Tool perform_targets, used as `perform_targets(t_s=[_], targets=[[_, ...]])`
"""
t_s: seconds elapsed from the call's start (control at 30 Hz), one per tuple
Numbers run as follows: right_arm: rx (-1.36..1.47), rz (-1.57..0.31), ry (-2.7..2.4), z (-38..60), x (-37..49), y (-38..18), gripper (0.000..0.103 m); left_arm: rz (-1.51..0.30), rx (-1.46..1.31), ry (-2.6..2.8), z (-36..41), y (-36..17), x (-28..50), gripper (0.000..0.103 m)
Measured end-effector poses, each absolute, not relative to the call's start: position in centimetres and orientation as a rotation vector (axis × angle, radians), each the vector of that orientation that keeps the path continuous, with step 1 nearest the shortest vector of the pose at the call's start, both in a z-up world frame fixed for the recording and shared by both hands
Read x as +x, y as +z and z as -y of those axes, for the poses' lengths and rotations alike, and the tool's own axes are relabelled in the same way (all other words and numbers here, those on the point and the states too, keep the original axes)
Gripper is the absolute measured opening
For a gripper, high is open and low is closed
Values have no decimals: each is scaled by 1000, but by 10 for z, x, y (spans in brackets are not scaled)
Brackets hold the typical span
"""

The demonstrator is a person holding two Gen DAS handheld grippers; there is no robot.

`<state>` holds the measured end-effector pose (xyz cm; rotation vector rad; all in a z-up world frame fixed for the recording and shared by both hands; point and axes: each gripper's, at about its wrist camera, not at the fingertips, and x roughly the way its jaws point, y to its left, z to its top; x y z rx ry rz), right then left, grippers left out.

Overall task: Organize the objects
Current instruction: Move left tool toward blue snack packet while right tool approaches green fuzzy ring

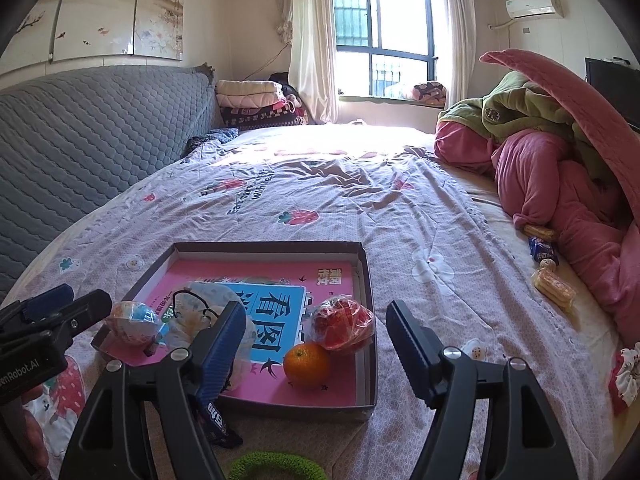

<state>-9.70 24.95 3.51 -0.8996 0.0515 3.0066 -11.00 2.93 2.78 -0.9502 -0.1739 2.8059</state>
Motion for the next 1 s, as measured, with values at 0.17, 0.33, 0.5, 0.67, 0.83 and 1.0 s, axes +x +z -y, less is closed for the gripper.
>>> perform_targets(t_s=[0.17,0.33,0.5,0.67,0.83,1.0], targets=[[-882,-23,3021,-245,-90,39,72,128,-978,2810,-29,24,-102,76],[-876,-29,3025,-245,-84,39,72,62,-920,2826,-33,27,-89,76],[-881,-13,3038,-243,-77,38,73,53,-914,2802,-33,27,-83,76],[-879,-4,3046,-241,-70,37,73,59,-927,2792,-29,27,-82,76],[-879,22,3052,-239,-66,35,73,70,-947,2774,-26,23,-81,76],[-889,57,3057,-238,-63,34,73,66,-965,2755,-24,21,-78,76]])
